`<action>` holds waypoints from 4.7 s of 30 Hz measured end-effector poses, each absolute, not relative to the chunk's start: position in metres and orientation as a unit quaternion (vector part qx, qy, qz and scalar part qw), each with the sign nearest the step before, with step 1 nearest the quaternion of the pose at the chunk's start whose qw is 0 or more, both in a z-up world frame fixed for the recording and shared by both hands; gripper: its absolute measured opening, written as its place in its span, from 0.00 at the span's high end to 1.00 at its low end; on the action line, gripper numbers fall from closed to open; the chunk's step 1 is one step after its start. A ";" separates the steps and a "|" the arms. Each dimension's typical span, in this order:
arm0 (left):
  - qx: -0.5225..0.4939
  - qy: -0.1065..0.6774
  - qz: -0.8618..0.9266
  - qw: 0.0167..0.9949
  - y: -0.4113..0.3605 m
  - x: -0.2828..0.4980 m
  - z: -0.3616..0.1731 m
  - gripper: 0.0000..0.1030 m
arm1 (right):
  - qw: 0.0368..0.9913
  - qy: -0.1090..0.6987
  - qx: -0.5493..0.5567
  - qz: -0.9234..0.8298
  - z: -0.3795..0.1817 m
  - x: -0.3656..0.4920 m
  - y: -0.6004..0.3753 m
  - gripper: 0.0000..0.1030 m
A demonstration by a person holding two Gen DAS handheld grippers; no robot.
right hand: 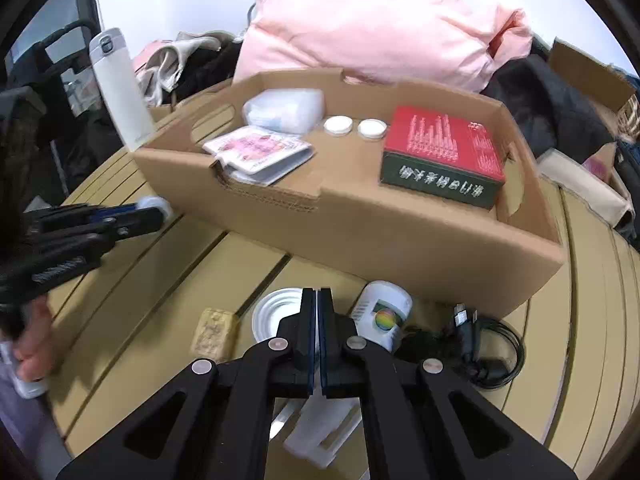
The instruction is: Organize objects
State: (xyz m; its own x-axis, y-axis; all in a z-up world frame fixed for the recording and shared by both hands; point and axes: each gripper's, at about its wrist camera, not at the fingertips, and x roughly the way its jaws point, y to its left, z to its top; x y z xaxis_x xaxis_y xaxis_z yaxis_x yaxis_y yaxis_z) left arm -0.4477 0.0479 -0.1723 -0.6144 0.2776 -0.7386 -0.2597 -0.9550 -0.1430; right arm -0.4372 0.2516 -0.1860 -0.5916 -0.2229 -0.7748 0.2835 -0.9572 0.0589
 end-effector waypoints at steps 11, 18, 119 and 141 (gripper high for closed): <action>-0.419 -0.022 0.898 0.135 0.041 -0.451 -0.174 0.91 | 0.145 0.031 0.434 -0.888 -0.185 -0.441 0.256 0.97; -0.420 -0.030 0.897 0.134 0.038 -0.452 -0.174 0.91 | 0.153 0.045 0.425 -0.891 -0.182 -0.438 0.251 0.91; -0.425 0.049 0.898 0.107 0.155 -0.396 -0.201 0.79 | -0.015 -0.062 0.407 -0.911 -0.182 -0.378 0.338 0.65; -0.364 0.047 0.925 0.100 0.119 -0.364 -0.131 0.81 | -0.006 -0.067 0.331 -0.941 -0.119 -0.339 0.345 0.66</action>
State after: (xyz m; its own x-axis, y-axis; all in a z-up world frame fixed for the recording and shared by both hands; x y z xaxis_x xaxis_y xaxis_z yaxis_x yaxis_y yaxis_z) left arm -0.3639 0.1192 -0.1314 -0.7144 0.1500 -0.6835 -0.2191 -0.9756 0.0149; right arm -0.3389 0.3451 -0.1186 -0.7814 -0.0338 -0.6231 -0.0546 -0.9910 0.1222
